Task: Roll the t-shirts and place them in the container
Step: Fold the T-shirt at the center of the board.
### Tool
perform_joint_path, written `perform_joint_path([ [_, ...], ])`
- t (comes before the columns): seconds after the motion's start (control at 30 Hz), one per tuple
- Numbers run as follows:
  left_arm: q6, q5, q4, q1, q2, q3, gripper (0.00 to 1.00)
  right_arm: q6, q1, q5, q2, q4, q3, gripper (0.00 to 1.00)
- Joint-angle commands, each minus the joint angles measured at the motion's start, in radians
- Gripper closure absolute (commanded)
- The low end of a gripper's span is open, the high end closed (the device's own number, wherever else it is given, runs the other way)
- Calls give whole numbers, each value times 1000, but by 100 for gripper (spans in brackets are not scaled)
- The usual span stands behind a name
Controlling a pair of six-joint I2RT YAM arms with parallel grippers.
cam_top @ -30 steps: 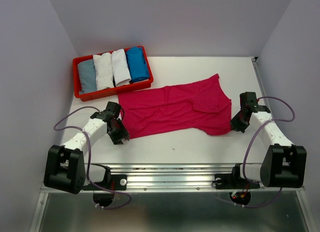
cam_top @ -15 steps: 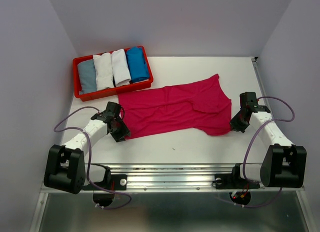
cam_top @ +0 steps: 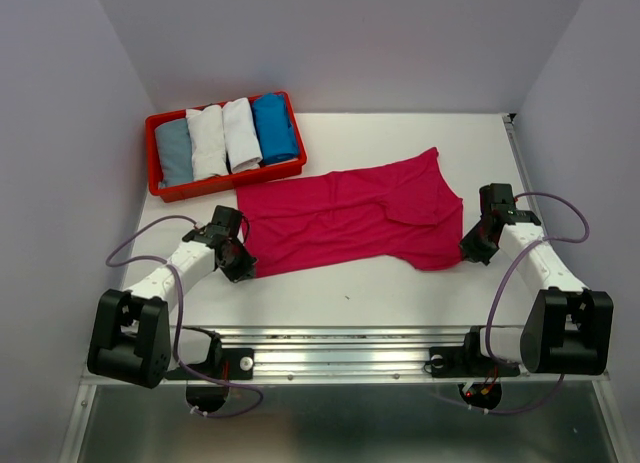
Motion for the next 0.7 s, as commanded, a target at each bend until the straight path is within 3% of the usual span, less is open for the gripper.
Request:
perform_joint_path([
  [0.0,-7,-28,-37,3,-54,7,100,-14,-6,32,-21,7,34,99],
  [0.67,20,58,-199,-7,-233,2,100,12,-6,106,-159,-180,94,99],
])
